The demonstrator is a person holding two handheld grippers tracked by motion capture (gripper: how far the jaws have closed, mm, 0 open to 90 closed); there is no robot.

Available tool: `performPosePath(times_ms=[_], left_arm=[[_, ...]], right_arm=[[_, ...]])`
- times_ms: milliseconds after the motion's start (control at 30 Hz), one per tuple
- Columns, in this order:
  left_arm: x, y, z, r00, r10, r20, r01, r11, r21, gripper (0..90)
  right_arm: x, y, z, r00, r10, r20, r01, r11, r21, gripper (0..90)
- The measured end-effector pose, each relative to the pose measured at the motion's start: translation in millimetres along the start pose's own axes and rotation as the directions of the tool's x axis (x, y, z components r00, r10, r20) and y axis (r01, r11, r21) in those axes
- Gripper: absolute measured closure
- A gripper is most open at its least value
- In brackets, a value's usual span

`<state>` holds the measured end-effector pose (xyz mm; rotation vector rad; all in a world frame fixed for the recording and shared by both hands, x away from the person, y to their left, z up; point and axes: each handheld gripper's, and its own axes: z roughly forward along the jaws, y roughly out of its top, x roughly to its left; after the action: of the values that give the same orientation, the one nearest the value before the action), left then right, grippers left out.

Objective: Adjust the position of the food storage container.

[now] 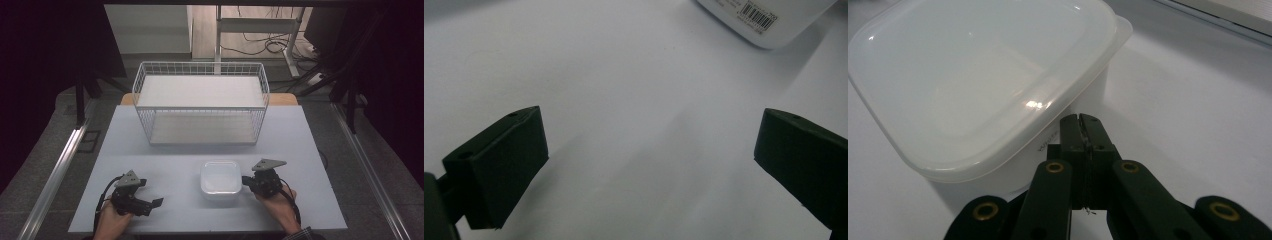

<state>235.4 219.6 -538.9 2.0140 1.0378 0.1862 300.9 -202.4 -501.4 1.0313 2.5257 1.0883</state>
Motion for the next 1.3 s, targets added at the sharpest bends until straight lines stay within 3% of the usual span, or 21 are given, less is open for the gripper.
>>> performPosePath(times_ms=[433, 633, 700, 767, 800, 933, 1000, 1100, 1300], left_arm=[[-0.5, 0.0, 0.3, 0.9999, 0.004, 0.014, -0.004, 1.0000, 0.001, 0.5], [-1.1, -0.1, -0.1, 0.9997, 0.008, 0.022, -0.008, 1.0000, 0.002, 0.9], [-1.7, 0.0, -0.4, 0.9994, 0.008, 0.034, -0.008, 1.0000, 0.002, 1.0], [-2.1, 0.1, -0.4, 0.9993, 0.012, 0.036, -0.012, 0.9999, 0.002, 1.0], [-3.1, 0.2, -0.3, 0.9989, 0.018, 0.043, -0.018, 0.9998, 0.002, 1.0], [-4.2, 0.6, 0.0, 0.9979, 0.022, 0.060, -0.022, 0.9998, 0.002, 1.3], [-4.6, 0.6, -0.1, 0.9974, 0.019, 0.069, -0.019, 0.9998, 0.003, 1.5], [-5.4, 0.9, 0.5, 0.9964, 0.020, 0.083, -0.020, 0.9998, 0.007, 1.8], [-5.9, 0.6, 1.4, 0.9966, 0.023, 0.079, -0.024, 0.9997, 0.011, 1.8]], right_arm=[[23.4, 11.1, 16.7, 0.9979, -0.051, -0.040, 0.051, 0.999, -0.006, 89.4], [22.5, 12.4, 12.2, 0.9970, -0.073, -0.027, 0.072, 0.997, -0.015, 87.5], [18.6, 11.3, 5.8, 0.9964, -0.084, -0.009, 0.084, 0.996, -0.027, 78.1], [18.3, 10.9, 4.4, 0.9960, -0.090, -0.003, 0.090, 0.995, -0.032, 75.5], [18.0, 9.7, -0.2, 0.9935, -0.113, 0.016, 0.113, 0.993, -0.044, 66.7], [17.6, 6.3, -7.9, 0.9900, -0.139, 0.022, 0.140, 0.988, -0.064, 48.3], [17.1, 5.2, -9.7, 0.9895, -0.142, 0.024, 0.143, 0.988, -0.065, 43.9], [12.6, -0.7, -16.6, 0.9867, -0.161, 0.020, 0.162, 0.983, -0.081, 26.1], [5.7, -8.2, -20.1, 0.9877, -0.152, 0.036, 0.155, 0.984, -0.083, 10.3]])
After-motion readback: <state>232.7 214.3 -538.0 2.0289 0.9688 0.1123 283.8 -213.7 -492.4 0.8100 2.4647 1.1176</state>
